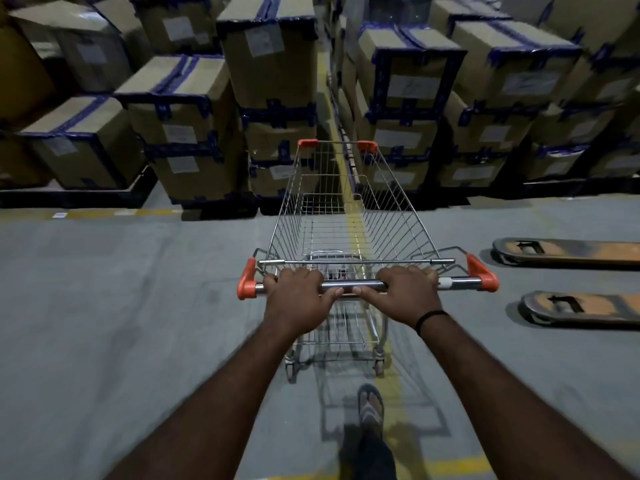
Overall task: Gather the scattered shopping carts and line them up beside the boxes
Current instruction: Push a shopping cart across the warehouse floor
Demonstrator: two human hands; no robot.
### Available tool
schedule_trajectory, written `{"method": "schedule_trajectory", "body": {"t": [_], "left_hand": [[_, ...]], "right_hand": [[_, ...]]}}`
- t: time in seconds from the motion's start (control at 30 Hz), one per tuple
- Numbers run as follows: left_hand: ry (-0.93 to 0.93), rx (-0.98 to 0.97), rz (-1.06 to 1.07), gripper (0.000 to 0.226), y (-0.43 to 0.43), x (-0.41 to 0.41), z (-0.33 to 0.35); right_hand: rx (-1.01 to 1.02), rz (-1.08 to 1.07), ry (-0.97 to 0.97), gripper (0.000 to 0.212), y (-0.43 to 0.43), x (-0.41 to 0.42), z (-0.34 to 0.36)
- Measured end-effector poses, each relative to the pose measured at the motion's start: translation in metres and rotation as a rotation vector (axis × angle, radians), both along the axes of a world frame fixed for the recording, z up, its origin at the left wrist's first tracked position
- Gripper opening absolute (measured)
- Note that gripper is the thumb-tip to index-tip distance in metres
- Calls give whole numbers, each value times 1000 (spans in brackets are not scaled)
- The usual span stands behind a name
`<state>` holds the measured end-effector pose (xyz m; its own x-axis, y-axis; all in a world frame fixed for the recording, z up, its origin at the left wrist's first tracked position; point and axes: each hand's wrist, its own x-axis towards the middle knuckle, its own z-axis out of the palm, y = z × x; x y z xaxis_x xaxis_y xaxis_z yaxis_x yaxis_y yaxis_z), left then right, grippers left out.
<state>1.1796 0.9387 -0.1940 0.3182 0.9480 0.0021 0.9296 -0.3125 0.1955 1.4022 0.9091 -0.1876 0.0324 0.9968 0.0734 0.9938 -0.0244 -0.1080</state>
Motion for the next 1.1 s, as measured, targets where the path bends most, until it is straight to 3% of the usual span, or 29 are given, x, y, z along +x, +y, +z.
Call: {"method": "schedule_trajectory", "body": {"t": [0.53, 0.8, 1.1], "left_hand": [[5, -6, 209, 57, 205, 115, 2], [-5, -55, 270, 54, 255, 141, 7], [-42, -50, 298, 52, 280, 148, 10]], "right_hand": [[0, 186, 2, 69, 252, 113, 1], [-26, 207, 15, 57, 313, 135, -4], [-71, 217, 14, 62, 345, 140, 0]]}}
